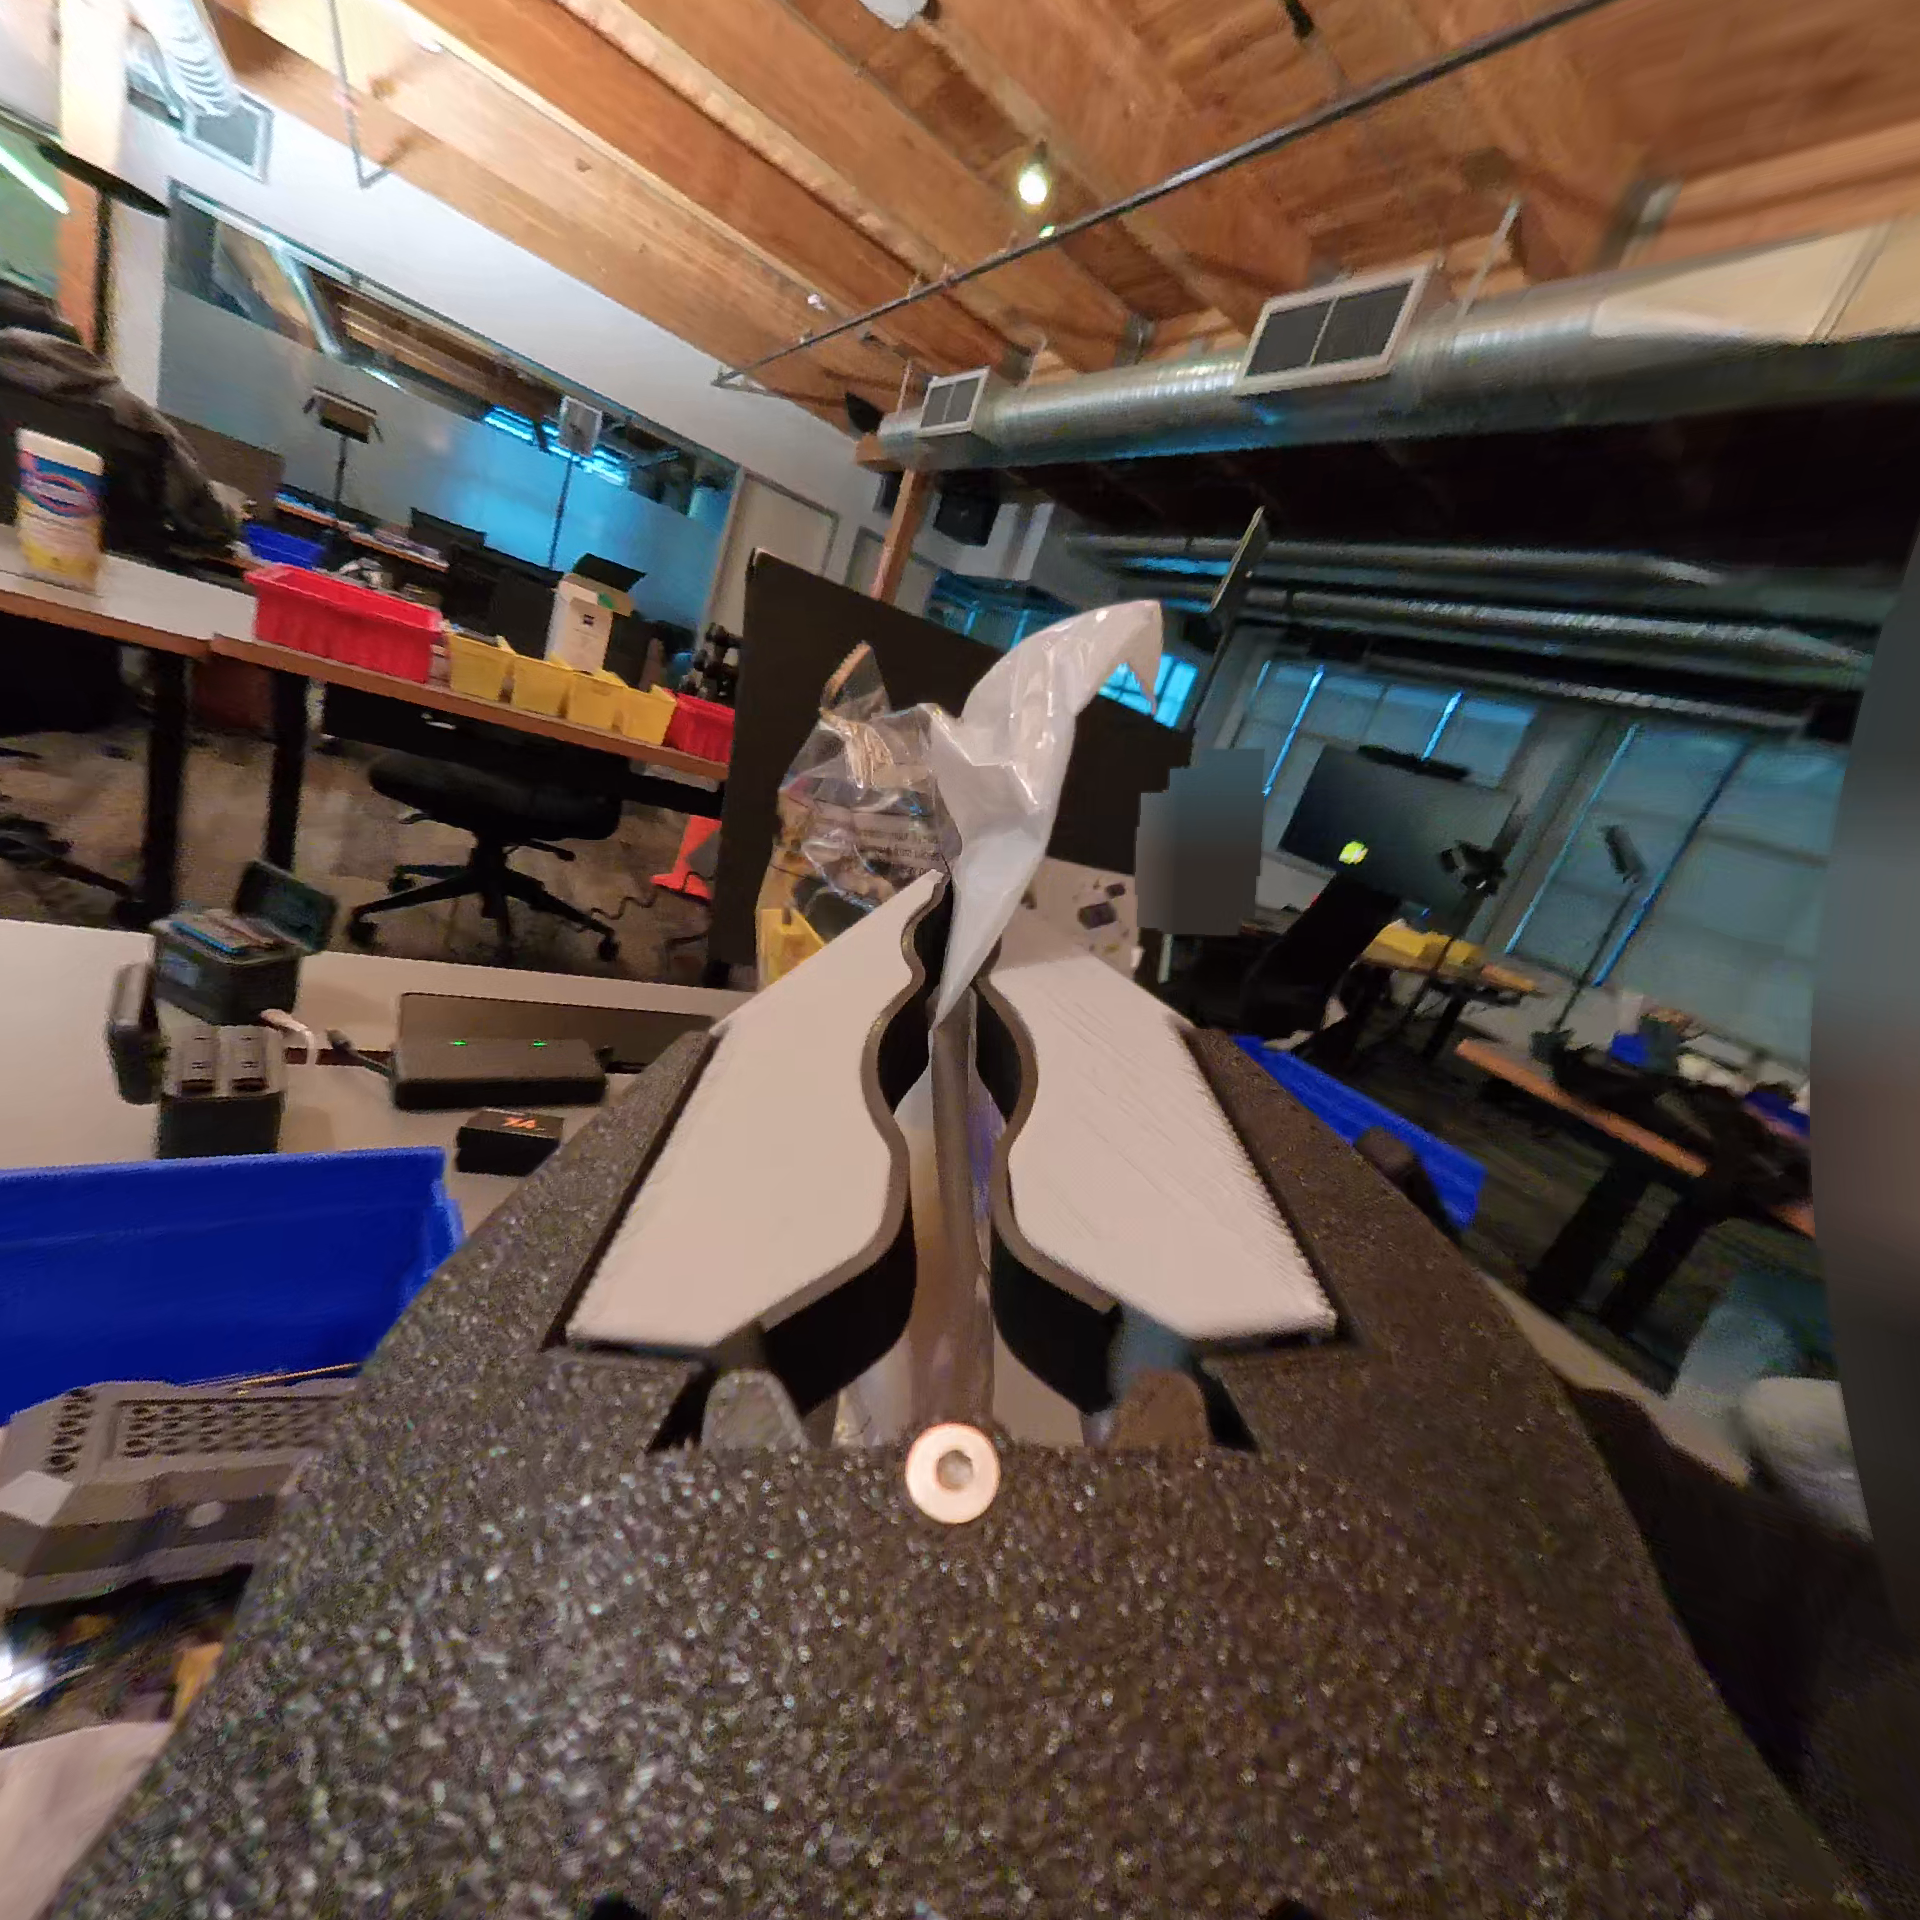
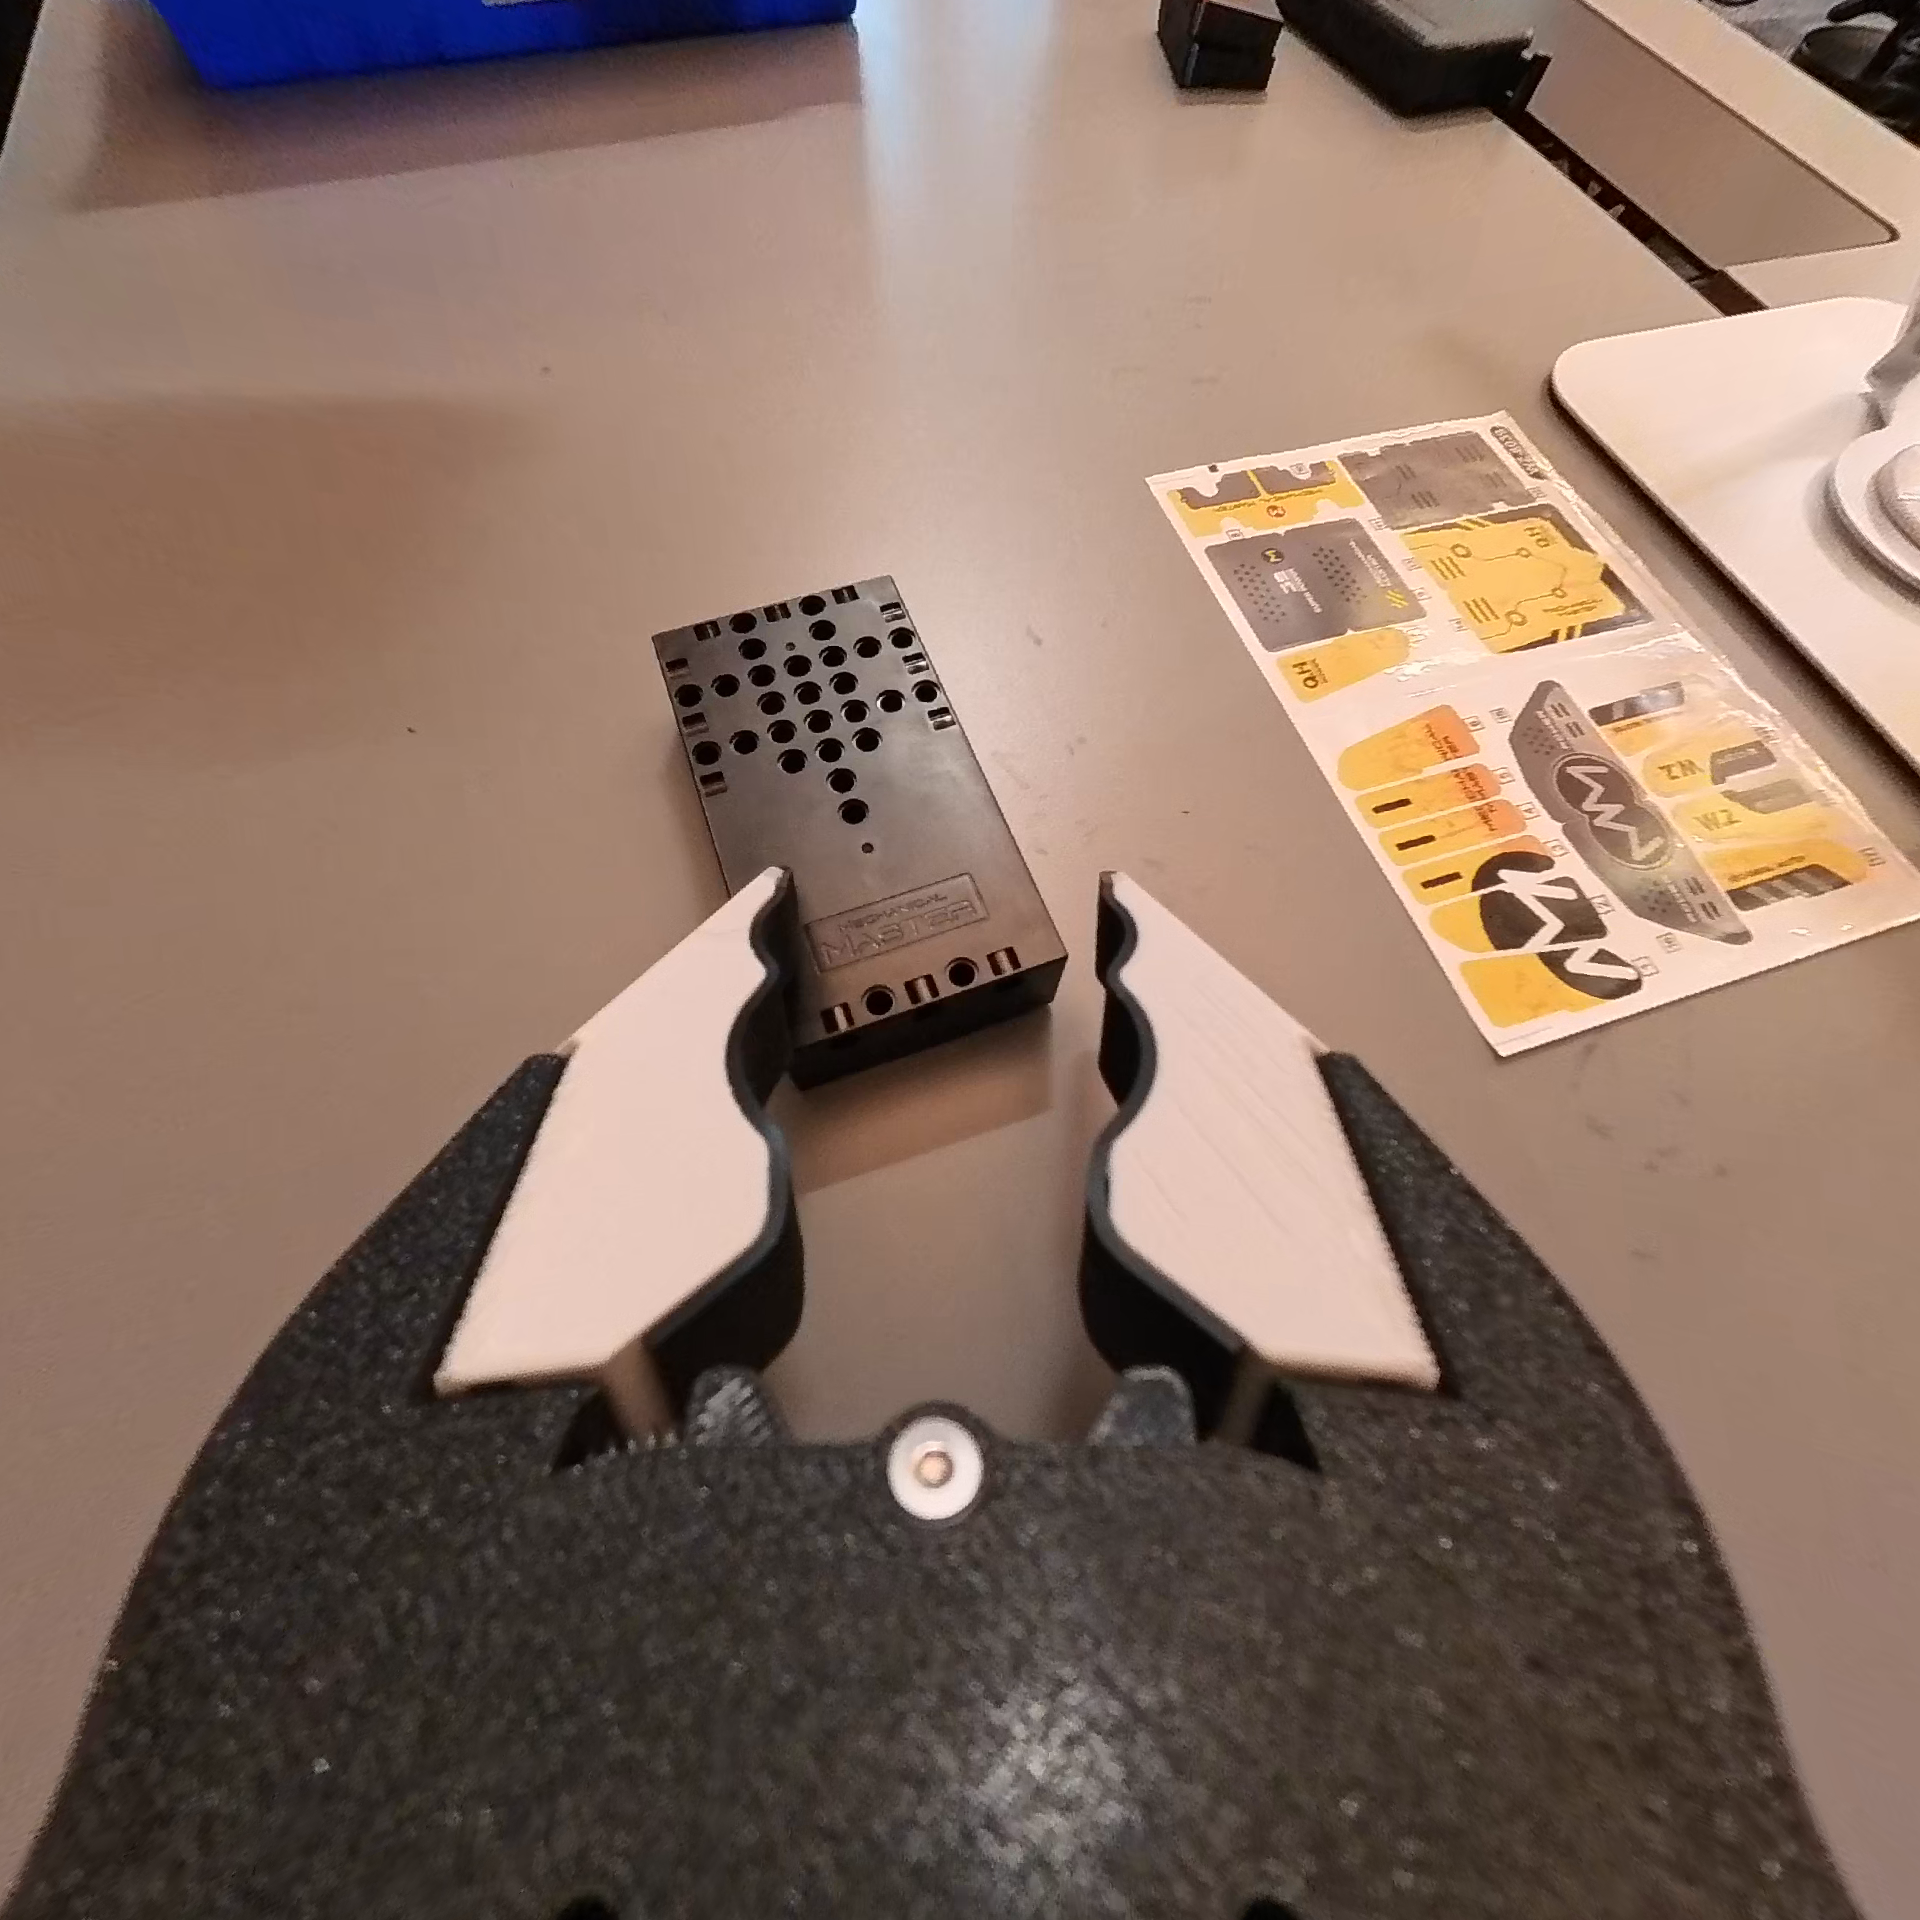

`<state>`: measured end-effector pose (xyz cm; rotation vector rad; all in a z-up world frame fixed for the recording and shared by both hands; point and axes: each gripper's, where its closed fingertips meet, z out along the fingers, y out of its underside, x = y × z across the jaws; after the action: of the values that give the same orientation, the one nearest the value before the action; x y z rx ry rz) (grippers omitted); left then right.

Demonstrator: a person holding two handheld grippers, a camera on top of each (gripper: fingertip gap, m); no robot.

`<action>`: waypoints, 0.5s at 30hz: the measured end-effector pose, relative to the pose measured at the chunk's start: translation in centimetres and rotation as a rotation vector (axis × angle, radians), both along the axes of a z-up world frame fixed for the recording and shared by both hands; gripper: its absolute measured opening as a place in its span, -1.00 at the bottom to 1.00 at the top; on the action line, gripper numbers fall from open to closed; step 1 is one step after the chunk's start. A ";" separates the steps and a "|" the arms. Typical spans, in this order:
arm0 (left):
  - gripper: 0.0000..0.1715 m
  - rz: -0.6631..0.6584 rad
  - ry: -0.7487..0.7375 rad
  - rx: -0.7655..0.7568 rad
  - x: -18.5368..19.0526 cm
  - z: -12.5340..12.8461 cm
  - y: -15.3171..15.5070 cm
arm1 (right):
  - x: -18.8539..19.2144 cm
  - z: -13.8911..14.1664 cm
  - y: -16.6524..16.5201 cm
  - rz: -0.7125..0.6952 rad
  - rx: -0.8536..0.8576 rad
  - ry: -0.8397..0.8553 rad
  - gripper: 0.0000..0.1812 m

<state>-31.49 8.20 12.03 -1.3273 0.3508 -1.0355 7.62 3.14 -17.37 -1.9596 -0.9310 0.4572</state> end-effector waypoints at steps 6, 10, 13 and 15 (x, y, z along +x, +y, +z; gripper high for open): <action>-1.00 0.144 0.229 0.064 2.1 -0.9 0.2 | 0.0 0.0 0.0 0.000 0.002 -0.001 -0.36; -1.00 0.230 0.357 0.106 3.4 -1.4 0.4 | 0.0 0.0 0.0 0.000 -0.001 0.000 -0.36; -1.00 0.297 0.445 0.116 4.0 -2.2 1.0 | 0.0 0.0 0.0 0.000 0.001 -0.001 -0.36; -1.00 0.322 0.481 0.105 4.6 -3.0 1.6 | 0.0 0.0 0.0 0.000 0.001 -0.001 -0.36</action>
<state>-26.89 9.82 9.01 -1.4730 0.5219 -0.4167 7.62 3.16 -17.37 -1.9590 -0.9316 0.4560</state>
